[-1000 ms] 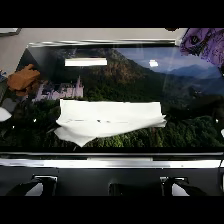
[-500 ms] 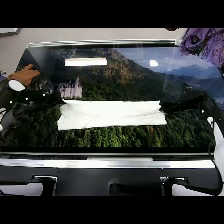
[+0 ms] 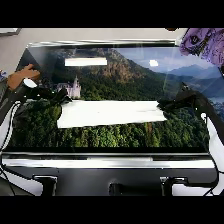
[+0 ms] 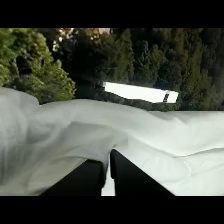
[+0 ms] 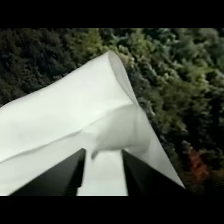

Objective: Fold the clothes and pants, and hang the long-sleeved shirts on hangers.

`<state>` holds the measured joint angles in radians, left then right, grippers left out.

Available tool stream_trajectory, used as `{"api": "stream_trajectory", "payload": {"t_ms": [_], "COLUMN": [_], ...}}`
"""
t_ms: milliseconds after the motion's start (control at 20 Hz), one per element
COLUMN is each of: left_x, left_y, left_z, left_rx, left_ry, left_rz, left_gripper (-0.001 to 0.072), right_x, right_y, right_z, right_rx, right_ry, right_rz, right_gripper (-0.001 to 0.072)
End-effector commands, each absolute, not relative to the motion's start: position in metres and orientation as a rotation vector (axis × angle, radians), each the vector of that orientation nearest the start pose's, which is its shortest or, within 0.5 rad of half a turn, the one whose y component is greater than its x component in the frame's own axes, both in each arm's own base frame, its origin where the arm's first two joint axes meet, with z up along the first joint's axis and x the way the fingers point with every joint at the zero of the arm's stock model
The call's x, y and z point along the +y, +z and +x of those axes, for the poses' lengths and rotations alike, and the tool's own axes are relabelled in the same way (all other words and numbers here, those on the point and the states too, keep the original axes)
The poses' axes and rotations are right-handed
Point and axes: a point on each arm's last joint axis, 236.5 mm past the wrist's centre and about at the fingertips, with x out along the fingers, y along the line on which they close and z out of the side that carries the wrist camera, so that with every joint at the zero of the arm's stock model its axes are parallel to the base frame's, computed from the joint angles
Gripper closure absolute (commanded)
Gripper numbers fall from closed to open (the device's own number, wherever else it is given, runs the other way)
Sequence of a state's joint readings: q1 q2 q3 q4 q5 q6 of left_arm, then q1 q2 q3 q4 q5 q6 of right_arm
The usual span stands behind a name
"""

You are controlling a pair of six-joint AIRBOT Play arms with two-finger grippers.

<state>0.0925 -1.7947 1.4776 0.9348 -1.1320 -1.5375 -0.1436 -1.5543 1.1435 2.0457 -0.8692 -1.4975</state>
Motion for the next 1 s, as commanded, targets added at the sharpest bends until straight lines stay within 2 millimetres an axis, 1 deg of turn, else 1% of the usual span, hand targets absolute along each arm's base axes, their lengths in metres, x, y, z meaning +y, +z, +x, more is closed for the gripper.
{"api": "stream_trajectory", "payload": {"t_ms": [0, 50, 100, 150, 200, 250, 300, 400, 450, 550, 650, 750, 800, 850, 900, 950], "left_x": [-0.082, -0.077, -0.07, -0.062, -0.056, -0.052, -0.048, -0.048, -0.049, -0.05, -0.05, -0.05, -0.05, -0.051, -0.053, -0.058], "left_y": [-0.066, -0.058, -0.048, -0.039, -0.032, -0.025, -0.021, -0.016, -0.014, -0.013, -0.012, -0.012, -0.012, -0.012, -0.011, -0.012], "left_z": [0.488, 0.491, 0.493, 0.495, 0.495, 0.495, 0.495, 0.493, 0.492, 0.489, 0.488, 0.488, 0.488, 0.488, 0.488, 0.489], "left_rx": [1.354, 1.34, 1.322, 1.303, 1.286, 1.272, 1.263, 1.259, 1.262, 1.27, 1.273, 1.273, 1.273, 1.274, 1.276, 1.276], "left_ry": [-0.208, -0.207, -0.204, -0.195, -0.187, -0.18, -0.173, -0.175, -0.178, -0.183, -0.185, -0.185, -0.185, -0.184, -0.178, -0.176], "left_rz": [-0.709, -0.708, -0.701, -0.681, -0.661, -0.642, -0.621, -0.607, -0.607, -0.605, -0.604, -0.605, -0.605, -0.608, -0.619, -0.625], "left_gripper": [0.0371, 0.0288, 0.0259, 0.0246, 0.0247, 0.0246, 0.0246, 0.0246, 0.0246, 0.0246, 0.0246, 0.0246, 0.0246, 0.0246, 0.0246, 0.0247], "right_x": [0.012, -0.001, -0.018, -0.038, -0.055, -0.063, -0.061, -0.039, -0.029, -0.016, -0.006, 0.009, 0.018, 0.027, 0.035, 0.041], "right_y": [-0.073, -0.063, -0.054, -0.048, -0.046, -0.047, -0.05, -0.06, -0.068, -0.085, -0.098, -0.111, -0.115, -0.119, -0.12, -0.118], "right_z": [0.431, 0.428, 0.426, 0.425, 0.423, 0.421, 0.42, 0.414, 0.41, 0.409, 0.414, 0.419, 0.421, 0.422, 0.425, 0.426], "right_rx": [1.315, 1.332, 1.333, 1.32, 1.302, 1.299, 1.308, 1.358, 1.393, 1.429, 1.437, 1.449, 1.457, 1.461, 1.46, 1.459], "right_ry": [-0.074, -0.079, -0.089, -0.107, -0.117, -0.098, -0.038, 0.134, 0.186, 0.229, 0.236, 0.241, 0.248, 0.256, 0.264, 0.274], "right_rz": [0.71, 0.726, 0.745, 0.779, 0.826, 0.864, 0.894, 0.931, 0.932, 0.931, 0.917, 0.895, 0.879, 0.861, 0.842, 0.828], "right_gripper": [0.0226, 0.017, 0.0114, 0.0107, 0.0107, 0.0106, 0.0104, 0.0103, 0.0102, 0.0102, 0.0104, 0.0122, 0.0138, 0.0209, 0.0336, 0.0485]}}
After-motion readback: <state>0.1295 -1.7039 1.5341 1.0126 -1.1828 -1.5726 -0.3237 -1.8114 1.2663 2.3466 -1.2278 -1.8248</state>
